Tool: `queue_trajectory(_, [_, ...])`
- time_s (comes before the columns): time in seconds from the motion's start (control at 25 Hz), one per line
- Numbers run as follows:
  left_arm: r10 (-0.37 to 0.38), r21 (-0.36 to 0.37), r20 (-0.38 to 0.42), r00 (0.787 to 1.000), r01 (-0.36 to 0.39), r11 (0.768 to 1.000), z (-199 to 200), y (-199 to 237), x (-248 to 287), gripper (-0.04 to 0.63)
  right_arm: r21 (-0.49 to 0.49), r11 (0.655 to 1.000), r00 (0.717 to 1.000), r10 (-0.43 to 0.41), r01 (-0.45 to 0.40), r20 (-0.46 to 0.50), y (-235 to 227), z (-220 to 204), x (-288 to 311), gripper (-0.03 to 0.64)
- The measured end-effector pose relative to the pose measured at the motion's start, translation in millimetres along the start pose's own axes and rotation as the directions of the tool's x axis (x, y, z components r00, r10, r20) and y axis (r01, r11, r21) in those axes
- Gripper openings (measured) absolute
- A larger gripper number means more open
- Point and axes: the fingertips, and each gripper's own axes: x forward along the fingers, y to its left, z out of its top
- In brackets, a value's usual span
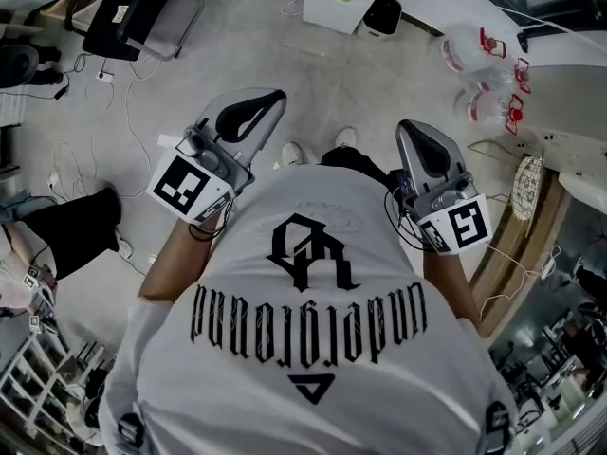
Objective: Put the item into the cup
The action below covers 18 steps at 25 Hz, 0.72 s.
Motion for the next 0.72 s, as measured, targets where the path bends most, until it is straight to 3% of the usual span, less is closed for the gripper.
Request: queue_trajectory(0.72, [-0.002,-0.009,0.001,1.000,0.002,1.000,-3.4,-11.1,-11.0,0.014,0.006,1.000,1.000,0.000,0.000,0.012,12.0,2.1,-2.1,0.015])
